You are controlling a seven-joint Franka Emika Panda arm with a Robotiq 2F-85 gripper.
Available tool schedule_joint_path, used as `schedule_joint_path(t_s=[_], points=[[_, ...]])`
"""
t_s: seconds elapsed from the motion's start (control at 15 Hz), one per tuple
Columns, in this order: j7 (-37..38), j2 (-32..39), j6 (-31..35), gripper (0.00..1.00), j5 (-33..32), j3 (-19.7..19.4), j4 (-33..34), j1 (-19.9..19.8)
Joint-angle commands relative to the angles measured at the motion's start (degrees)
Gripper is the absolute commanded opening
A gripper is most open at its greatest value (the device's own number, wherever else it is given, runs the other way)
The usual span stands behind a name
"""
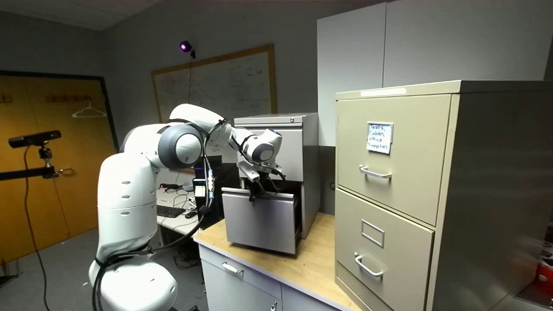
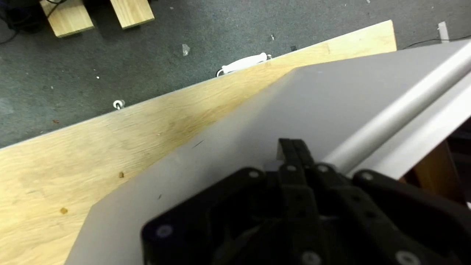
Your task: Close the bottom drawer of the cabinet on the left
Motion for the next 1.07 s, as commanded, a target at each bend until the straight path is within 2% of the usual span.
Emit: schedule_joint_path(t_s=[0.0, 0.27, 1.0], points=[[1.8, 6.7, 1.6, 0.0, 3.2, 1.3, 6.9, 0.8], [2.4, 11.7, 1.4, 0.0, 5.5, 1.3, 13.3, 0.5], [7.5, 24.5, -0.9, 0.0, 7.4, 2.9, 37.2, 0.3]])
